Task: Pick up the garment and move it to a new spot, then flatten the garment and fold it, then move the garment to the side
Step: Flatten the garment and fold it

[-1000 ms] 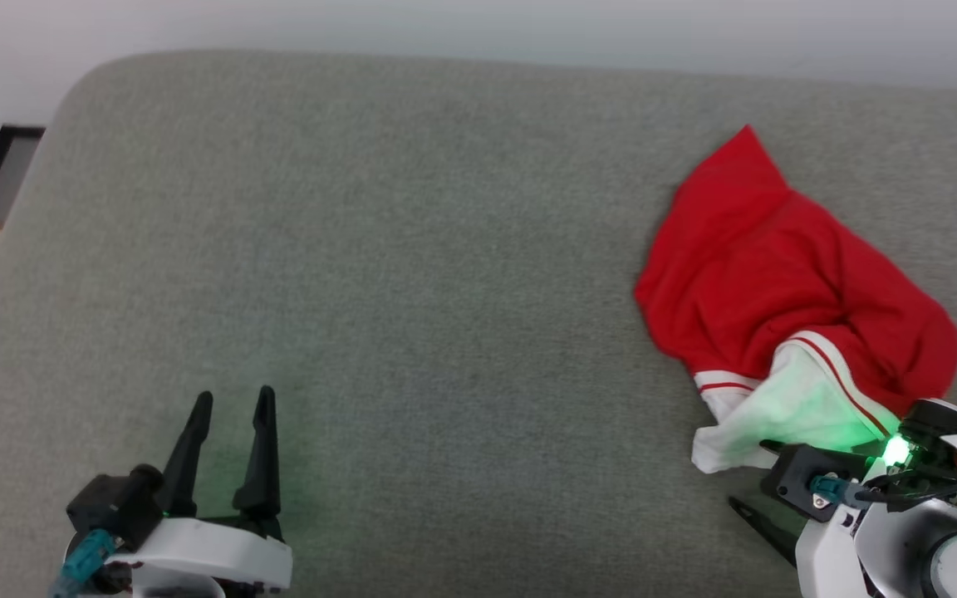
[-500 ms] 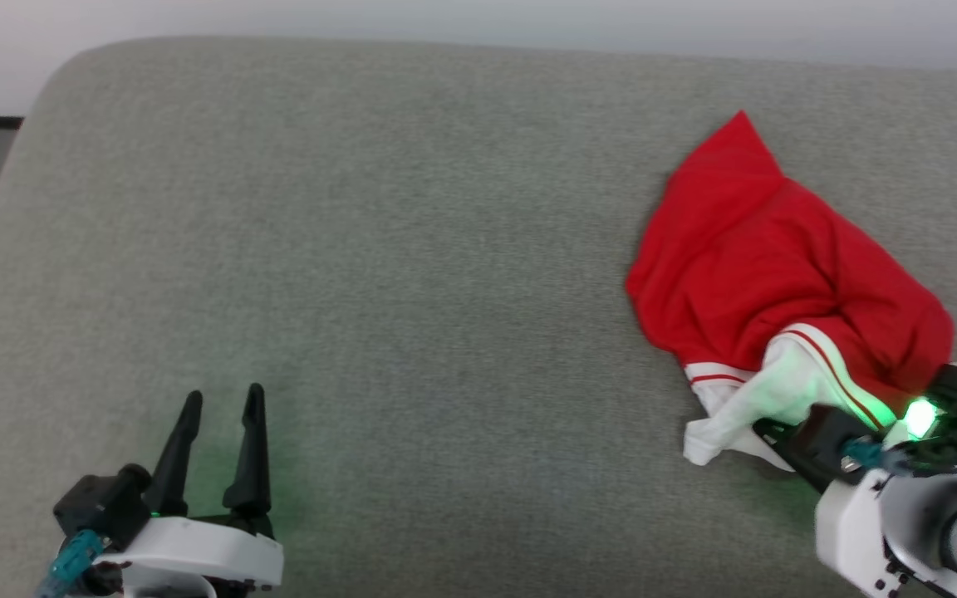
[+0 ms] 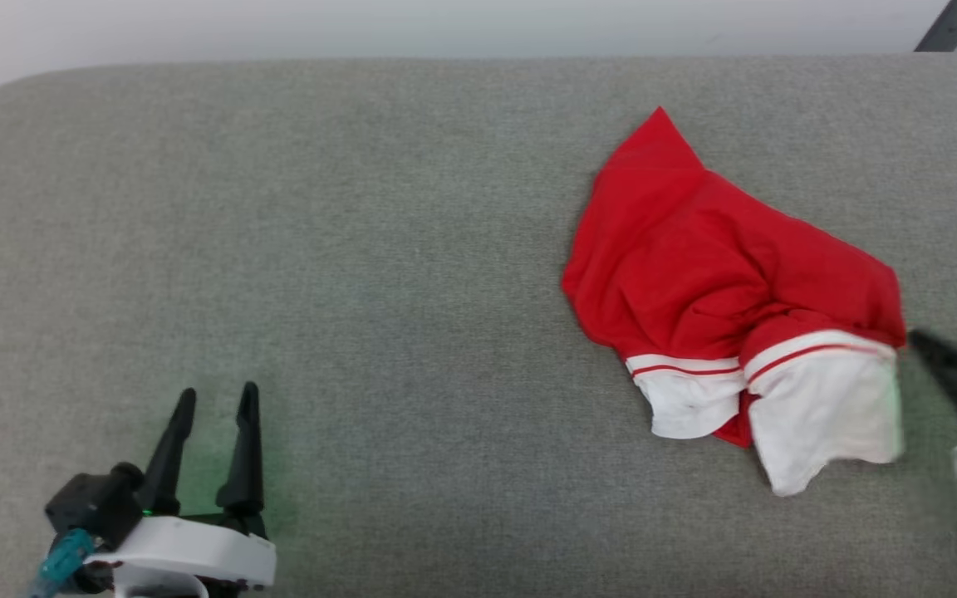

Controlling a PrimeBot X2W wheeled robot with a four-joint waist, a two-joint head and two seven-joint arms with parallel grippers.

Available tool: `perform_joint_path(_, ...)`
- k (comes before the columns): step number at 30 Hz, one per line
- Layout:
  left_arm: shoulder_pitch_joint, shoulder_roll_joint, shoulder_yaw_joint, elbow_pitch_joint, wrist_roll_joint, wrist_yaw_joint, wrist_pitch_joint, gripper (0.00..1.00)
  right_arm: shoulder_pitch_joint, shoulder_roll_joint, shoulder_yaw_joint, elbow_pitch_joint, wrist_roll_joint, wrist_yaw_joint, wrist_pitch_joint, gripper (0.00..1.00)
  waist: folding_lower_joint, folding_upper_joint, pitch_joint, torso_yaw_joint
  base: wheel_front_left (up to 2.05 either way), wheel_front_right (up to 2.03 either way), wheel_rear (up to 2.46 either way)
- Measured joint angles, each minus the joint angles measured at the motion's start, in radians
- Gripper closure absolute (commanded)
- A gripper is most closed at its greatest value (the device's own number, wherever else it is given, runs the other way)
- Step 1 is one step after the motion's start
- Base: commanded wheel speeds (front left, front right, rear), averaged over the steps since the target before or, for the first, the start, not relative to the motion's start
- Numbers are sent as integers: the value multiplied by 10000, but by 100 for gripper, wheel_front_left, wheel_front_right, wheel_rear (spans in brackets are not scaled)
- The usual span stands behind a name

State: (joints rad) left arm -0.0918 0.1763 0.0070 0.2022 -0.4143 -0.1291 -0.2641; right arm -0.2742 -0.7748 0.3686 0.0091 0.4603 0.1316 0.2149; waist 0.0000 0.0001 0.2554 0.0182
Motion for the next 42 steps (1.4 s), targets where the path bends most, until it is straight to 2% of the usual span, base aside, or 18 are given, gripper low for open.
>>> perform_joint_path(4, 6, 86, 94, -36, -111, 0, 0, 0, 3, 192, -920, 552, 100, 0, -217, 100, 0, 0, 28, -151, 0, 0, 0)
perform_joint_path(9, -58, 148, 40, -38, -182, 0, 0, 0, -367, 301, -1294, 1672, 58, 0, -510, 100, 0, 0, 170, -266, 0, 0, 0)
perform_joint_path(16, -285, 207, -169, 4, -234, 0, 0, 0, -1087, 541, -593, 2717, 58, 0, -752, 100, 0, 0, 379, -142, 0, 0, 0)
perform_joint_path(17, -285, 213, -148, 6, -245, 0, 0, 0, -1167, 535, -514, 2811, 50, 0, -830, 71, 0, 0, 390, -137, 0, 0, 0)
perform_joint_path(18, -284, 215, -123, 12, -245, 0, 0, 0, -1248, 543, -430, 2892, 56, -2, -909, 4, 0, 0, 384, -139, 0, 0, 0)
perform_joint_path(19, -276, 215, -92, 12, -245, 0, 0, 0, -1282, 562, -341, 2901, 88, 0, -1003, 0, 0, 0, 366, -146, 0, 0, 0)
perform_joint_path(21, -236, 215, -15, 13, -245, 0, 0, 0, -1277, 520, -21, 2784, 263, 0, -1062, 0, 0, 0, 324, -182, 0, 0, 0)
perform_joint_path(24, -179, 198, 46, 35, -247, 0, 0, 0, -1085, 90, 899, 1799, 1055, -2, -872, 0, 0, 0, 236, -230, 0, 0, 0)
perform_joint_path(27, -111, 174, 86, 61, -251, 0, 0, 0, -764, -809, 2013, 180, 2125, 0, -341, 0, 0, 0, 184, -299, 0, 0, 0)
perform_joint_path(30, -115, 115, 104, 56, -257, 0, 0, 0, -707, -1891, 2690, -1256, 2895, 0, 255, 0, 1, 0, 172, -369, 0, 0, 0)
perform_joint_path(35, -185, 8, -33, 56, -259, 0, 0, 0, -857, -3074, 3588, -2690, 3419, -2, 1383, 0, 0, 0, 234, -329, 0, 0, 0)
perform_joint_path(40, -377, -94, -192, 46, -324, 0, 0, 0, -1455, -3377, 4723, -3154, 2970, 0, 2320, 0, 0, 0, 384, -100, 0, 0, 0)
perform_joint_path(42, -463, -127, -217, 50, -336, 0, 0, 0, -1753, -3264, 5149, -3068, 2715, -2, 2464, 0, 0, 0, 476, 15, 0, 0, 0)
